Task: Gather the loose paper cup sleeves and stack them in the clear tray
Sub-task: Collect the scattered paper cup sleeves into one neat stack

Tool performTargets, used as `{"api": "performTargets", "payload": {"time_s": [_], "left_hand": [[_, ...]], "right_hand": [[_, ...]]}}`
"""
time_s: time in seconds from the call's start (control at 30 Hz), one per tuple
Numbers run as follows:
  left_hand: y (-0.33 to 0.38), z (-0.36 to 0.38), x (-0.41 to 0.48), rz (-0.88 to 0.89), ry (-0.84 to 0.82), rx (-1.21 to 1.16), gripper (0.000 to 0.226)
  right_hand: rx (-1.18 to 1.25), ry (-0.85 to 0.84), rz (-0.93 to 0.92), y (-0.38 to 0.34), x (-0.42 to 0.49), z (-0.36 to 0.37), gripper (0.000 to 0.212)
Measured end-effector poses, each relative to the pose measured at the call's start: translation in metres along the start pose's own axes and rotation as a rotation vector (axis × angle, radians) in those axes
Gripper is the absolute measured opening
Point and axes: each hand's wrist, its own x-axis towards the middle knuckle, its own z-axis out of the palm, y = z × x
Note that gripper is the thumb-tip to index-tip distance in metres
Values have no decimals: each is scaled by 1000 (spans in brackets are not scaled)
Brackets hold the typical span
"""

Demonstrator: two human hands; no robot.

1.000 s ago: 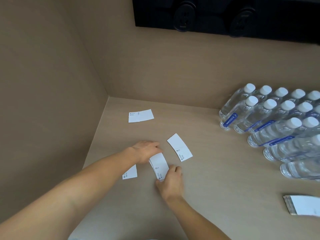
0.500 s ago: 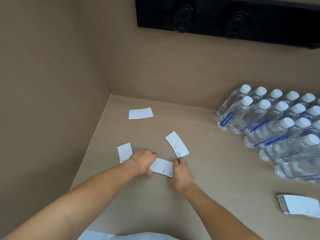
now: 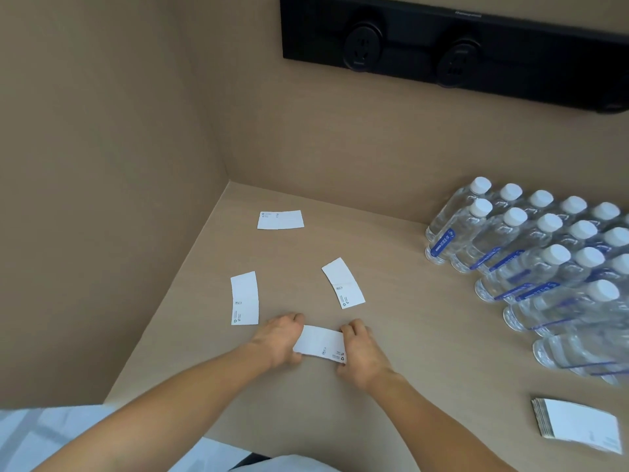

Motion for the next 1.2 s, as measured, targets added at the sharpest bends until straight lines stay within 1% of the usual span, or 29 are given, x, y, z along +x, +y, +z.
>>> {"api": "performTargets", "payload": {"time_s": [0.07,0.1,0.17,0.2,0.27,0.33,0.43,0.57,0.63,0.73,0.83,0.93,1.07,1.1,1.2], "left_hand": [[-4,-4,-2,3,-5,-12,54],[-7,-6,-3,2,-7,-24,59],[-18,-12,-4,-11,2,-49,67],[-26,-15,-5,-19,13,-55,67],[-44,-20,-6,-33,46,-52,58],[-65,-26,-9,-59,67,-31,48],[-96,-37,-12,-100,61,22,44],[-134,-52,-9,-115,70,88,37],[-148,-59,-3,-97,66,101,40],[-162,-68,6,-60,52,106,48],[-164,-75,15,-18,41,89,51],[-159,-76,25,30,21,90,53],[-153,-73,33,74,-4,100,72],[-152,-73,34,86,-13,109,72],[-149,-73,37,96,-24,105,60]], "right_hand": [[13,-12,-5,1,0,-6,59],[7,5,-6,1,0,-9,57],[-5,79,-5,-1,5,-15,50],[-3,114,-4,-4,8,-17,48],[15,150,-8,-15,18,-23,42],[41,147,-24,-35,30,-27,37],[105,135,-53,-70,47,-26,34],[204,88,-35,-118,63,-13,40],[256,77,-6,-138,67,-5,43],[339,78,88,-163,71,10,43],[384,86,207,-179,74,22,53],[362,111,267,-189,78,30,61],[335,137,290,-197,80,35,64],[315,140,288,-199,80,35,64],[257,141,280,-202,79,36,61]]}}
